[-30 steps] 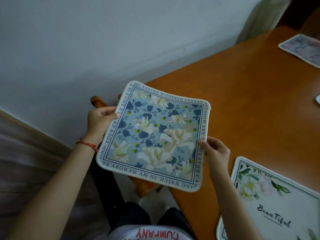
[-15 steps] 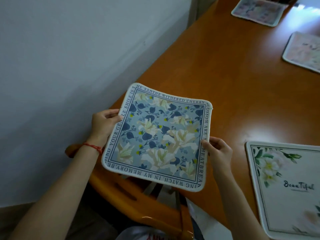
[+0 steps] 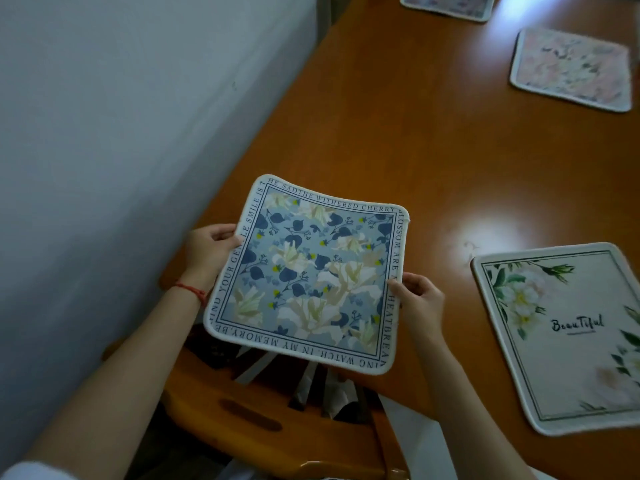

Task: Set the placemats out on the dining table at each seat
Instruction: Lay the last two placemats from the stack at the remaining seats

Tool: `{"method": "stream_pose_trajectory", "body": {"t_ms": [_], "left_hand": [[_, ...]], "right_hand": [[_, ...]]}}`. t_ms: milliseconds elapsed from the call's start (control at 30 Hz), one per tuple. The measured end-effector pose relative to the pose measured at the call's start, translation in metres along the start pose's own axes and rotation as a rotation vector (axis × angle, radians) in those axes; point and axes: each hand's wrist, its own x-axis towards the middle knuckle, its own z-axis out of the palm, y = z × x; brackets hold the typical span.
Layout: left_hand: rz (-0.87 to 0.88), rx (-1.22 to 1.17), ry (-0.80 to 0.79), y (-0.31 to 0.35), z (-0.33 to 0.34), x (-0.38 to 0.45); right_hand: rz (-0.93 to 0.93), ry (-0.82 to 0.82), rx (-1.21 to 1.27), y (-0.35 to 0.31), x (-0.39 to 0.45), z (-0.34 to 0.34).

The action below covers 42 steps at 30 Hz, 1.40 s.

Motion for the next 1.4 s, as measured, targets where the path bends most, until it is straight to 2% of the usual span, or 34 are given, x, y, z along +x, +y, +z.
{"method": "stream_pose_trajectory", "body": {"t_ms": [200, 700, 1067, 1400], "left_hand": [[0.006, 0.065, -0.064, -0.004, 0.014, 0.028], [0.074, 0.221, -0.275, -0.024, 0.043, 0.096], [0.209, 0.344, -0.264, -0.02, 0.051, 0.096], [0.217, 0.321, -0.293, -0.018, 0.066, 0.091]], "right_hand": [[0.055, 0.044, -0.018, 0.013, 0.012, 0.008], [0.15, 0.28, -0.09, 0.04, 0.029, 0.037], [0.025, 0.382, -0.287, 0.036, 0.032, 0.036], [0.073, 0.405, -0.283, 0.039, 0.034, 0.019]]}}
